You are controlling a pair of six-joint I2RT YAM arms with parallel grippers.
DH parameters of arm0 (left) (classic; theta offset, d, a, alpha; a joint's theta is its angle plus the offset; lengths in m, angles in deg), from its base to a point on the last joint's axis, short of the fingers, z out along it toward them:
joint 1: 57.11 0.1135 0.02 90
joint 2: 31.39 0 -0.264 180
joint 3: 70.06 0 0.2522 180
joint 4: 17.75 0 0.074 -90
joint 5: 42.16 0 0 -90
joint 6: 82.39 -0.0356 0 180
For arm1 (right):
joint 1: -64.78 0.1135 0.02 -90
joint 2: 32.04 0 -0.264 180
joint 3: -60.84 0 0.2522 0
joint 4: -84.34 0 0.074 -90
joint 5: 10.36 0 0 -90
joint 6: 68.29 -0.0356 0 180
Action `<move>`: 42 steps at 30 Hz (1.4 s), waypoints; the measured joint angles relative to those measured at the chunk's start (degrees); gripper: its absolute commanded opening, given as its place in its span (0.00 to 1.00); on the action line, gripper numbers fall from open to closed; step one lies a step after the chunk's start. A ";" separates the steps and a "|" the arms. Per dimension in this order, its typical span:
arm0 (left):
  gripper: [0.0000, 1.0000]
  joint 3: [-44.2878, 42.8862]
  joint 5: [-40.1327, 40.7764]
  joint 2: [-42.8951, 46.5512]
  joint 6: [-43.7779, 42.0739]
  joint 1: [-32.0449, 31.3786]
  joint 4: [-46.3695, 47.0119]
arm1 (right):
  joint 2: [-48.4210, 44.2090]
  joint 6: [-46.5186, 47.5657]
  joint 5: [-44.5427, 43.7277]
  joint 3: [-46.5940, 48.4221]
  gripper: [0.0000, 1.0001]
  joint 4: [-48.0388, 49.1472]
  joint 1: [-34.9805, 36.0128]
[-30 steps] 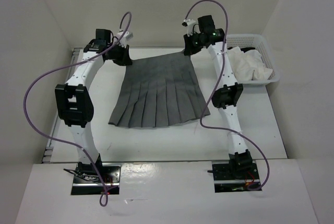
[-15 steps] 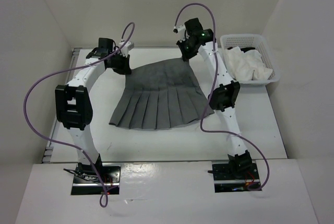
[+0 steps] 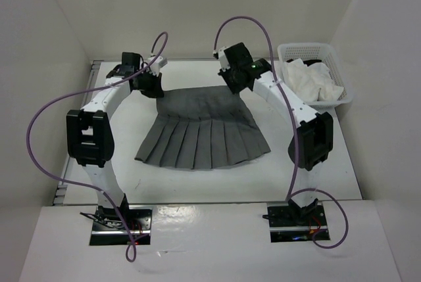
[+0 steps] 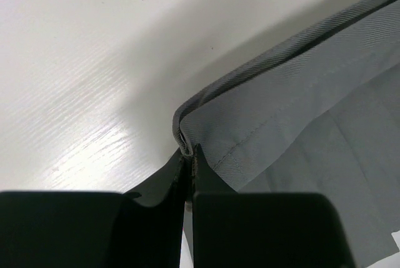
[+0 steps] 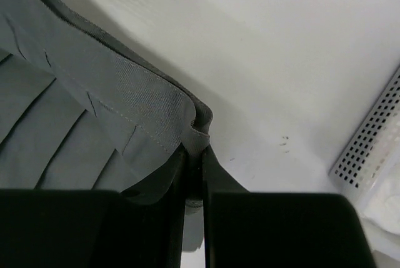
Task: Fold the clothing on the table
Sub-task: Fold the skirt
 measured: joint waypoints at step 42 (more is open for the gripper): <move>0.00 -3.80 2.12 4.15 -3.23 -0.81 1.09 | 7.63 5.79 -3.15 -1.38 0.00 22.32 -4.57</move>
